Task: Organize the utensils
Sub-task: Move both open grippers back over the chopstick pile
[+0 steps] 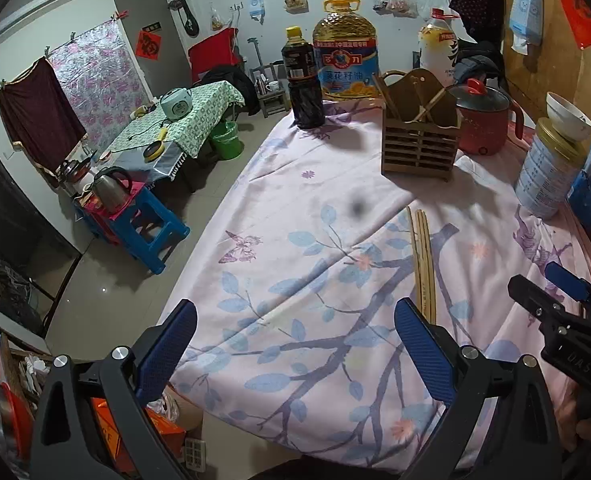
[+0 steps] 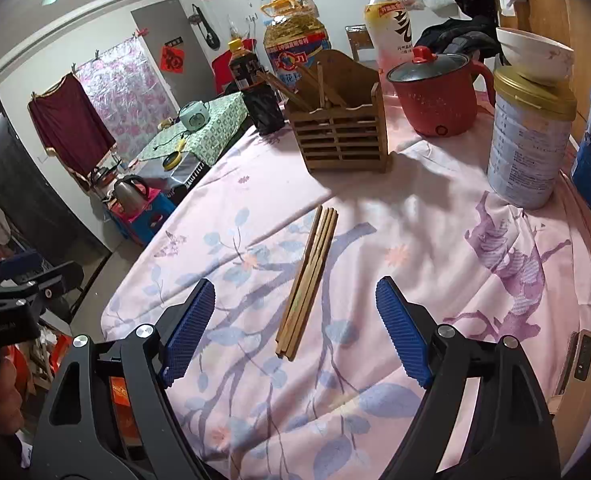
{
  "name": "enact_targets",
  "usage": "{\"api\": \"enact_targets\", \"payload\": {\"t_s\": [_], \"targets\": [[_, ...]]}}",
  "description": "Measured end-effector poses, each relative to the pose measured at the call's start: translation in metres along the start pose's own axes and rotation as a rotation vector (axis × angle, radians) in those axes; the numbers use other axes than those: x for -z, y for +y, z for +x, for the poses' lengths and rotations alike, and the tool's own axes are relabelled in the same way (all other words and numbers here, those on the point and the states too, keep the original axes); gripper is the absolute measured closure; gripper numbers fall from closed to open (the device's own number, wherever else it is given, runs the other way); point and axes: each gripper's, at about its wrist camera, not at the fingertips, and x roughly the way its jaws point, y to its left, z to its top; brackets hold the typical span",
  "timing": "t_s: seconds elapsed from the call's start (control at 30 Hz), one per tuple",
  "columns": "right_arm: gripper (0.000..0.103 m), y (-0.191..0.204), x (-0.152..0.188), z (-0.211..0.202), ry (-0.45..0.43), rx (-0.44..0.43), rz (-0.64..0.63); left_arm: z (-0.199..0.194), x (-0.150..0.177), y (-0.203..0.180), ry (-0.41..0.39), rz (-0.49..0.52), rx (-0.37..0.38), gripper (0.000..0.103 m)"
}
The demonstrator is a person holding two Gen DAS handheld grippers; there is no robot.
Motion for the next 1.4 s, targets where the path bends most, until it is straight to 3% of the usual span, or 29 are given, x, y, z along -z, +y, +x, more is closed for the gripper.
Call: {"api": "enact_targets", "payload": {"t_s": [0.4,0.6,0.8,1.07,1.27,1.4], "targets": [[0.02,0.011,0.005,-0.014,-0.08,0.251,0.108,0.029,-0.04,-0.005,-0.103,0.181,0.201,0.006],[0.02,0.031,0.011,-0.015,-0.073,0.349,0.097,0.05,-0.05,0.001,-0.091,0.217,0.296,0.006],[0.02,0.04,0.017,-0.023,-0.064,0.426,0.083,0.059,-0.05,-0.003,-0.093,0.236,0.336,0.006],[0.02,0.036,0.024,-0.031,-0.038,0.463,0.072,0.062,-0.042,-0.013,-0.099,0.246,0.338,0.006],[0.02,0.029,0.028,-0.035,-0.011,0.477,0.044,0.085,-0.025,-0.026,-0.048,0.274,0.317,0.006],[0.02,0.021,0.034,-0.043,-0.004,0.495,0.041,0.133,0.0,-0.024,0.1,0.236,0.342,0.006]]}}
